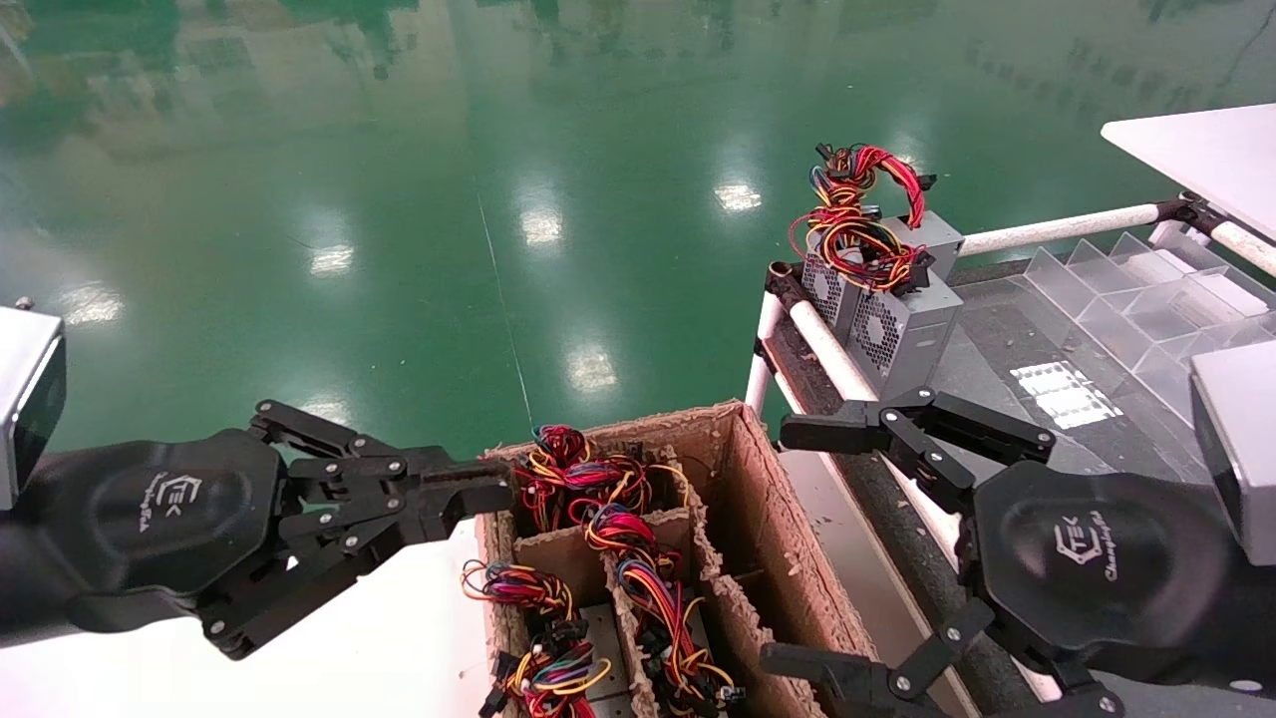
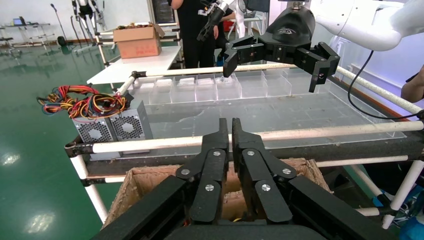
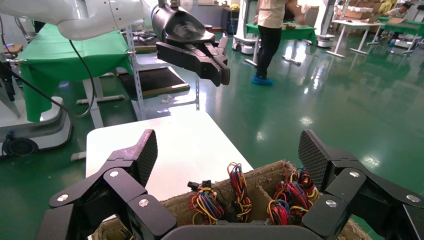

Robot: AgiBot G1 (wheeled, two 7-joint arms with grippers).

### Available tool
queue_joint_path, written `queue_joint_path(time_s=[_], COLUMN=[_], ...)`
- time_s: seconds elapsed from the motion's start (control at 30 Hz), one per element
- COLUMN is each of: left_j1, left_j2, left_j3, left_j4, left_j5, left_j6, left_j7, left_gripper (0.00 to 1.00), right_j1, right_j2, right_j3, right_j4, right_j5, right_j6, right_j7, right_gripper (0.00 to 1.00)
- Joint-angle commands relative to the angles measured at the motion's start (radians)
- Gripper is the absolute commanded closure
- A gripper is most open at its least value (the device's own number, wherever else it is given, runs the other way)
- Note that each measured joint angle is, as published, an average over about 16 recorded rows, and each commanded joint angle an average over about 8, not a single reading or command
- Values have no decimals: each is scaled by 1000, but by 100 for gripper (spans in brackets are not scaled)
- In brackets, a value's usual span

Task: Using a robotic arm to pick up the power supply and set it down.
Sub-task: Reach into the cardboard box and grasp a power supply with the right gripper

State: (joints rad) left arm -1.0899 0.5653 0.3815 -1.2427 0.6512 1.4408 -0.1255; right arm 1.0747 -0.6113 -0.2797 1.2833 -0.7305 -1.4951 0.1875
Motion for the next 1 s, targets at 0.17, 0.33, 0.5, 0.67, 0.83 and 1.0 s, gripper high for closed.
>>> queue_joint_path(time_s=[0.17, 0.33, 0.5, 0.67, 0.83, 1.0], left_j1=[0, 0, 0, 0, 0, 0], left_j2=[0, 0, 0, 0, 0, 0], left_j3=[0, 0, 0, 0, 0, 0], left_j4=[0, 0, 0, 0, 0, 0], left_j5=[0, 0, 0, 0, 0, 0], left_j6=[0, 0, 0, 0, 0, 0], left_j7=[0, 0, 0, 0, 0, 0], left_gripper=[0, 0, 0, 0, 0, 0], right_j1=[0, -1, -1, -2, 13, 51], right_j2=[0, -1, -5, -12, -34, -93], right_j3=[0, 0, -6, -24, -79, -163], right_j4=[0, -2, -6, -8, -3, 5], right_j5=[0, 0, -9, -40, -125, -241], right_j6=[0, 1, 9, 21, 34, 32], right_j7=[0, 1, 4, 17, 59, 118], right_gripper=[0, 0, 0, 0, 0, 0])
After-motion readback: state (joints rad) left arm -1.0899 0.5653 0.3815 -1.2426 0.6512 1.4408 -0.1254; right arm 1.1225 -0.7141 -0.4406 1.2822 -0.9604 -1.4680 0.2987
